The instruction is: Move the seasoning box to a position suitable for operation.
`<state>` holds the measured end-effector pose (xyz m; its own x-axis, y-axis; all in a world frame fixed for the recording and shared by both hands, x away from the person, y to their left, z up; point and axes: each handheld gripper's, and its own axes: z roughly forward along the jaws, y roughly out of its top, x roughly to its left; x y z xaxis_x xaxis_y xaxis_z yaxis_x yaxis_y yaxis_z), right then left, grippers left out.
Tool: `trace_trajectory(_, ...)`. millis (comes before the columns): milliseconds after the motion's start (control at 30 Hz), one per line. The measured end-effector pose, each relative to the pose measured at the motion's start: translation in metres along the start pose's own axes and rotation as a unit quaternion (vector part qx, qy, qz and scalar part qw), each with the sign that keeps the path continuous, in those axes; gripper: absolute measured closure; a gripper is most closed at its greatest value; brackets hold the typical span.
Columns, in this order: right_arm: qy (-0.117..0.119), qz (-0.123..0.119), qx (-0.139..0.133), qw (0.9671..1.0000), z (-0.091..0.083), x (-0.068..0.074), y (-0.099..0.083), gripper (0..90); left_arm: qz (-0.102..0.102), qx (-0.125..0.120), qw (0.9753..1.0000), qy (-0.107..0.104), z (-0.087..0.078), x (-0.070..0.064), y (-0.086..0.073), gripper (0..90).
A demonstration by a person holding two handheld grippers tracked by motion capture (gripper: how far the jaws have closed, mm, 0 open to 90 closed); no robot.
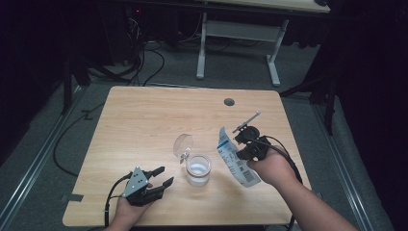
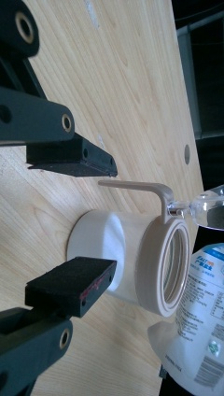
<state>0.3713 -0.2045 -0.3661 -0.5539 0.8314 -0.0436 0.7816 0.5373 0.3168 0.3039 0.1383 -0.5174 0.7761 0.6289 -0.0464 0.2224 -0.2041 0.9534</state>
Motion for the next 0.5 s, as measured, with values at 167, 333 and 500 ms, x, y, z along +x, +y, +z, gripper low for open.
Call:
trace_trajectory(167, -0.002, 0.022, 0.003, 0.9998, 0.013, -0.019, -0.002, 90.0, 0.000, 0.002, 1.0000, 0.002, 0.001, 0.001, -0.001, 47.9)
trace_trajectory(333, -0.010, 0.037, 0.005, 0.9992, 0.022, -0.034, -0.003, 90.0, 0.000, 0.001, 1.0000, 0.003, 0.001, 0.001, -0.001, 47.9)
trace_trajectory(500, -0.018, 0.054, 0.008, 0.9983, 0.028, -0.048, -0.002, 90.0, 0.000, 0.001, 1.0000, 0.002, 0.001, 0.000, -0.001, 47.9)
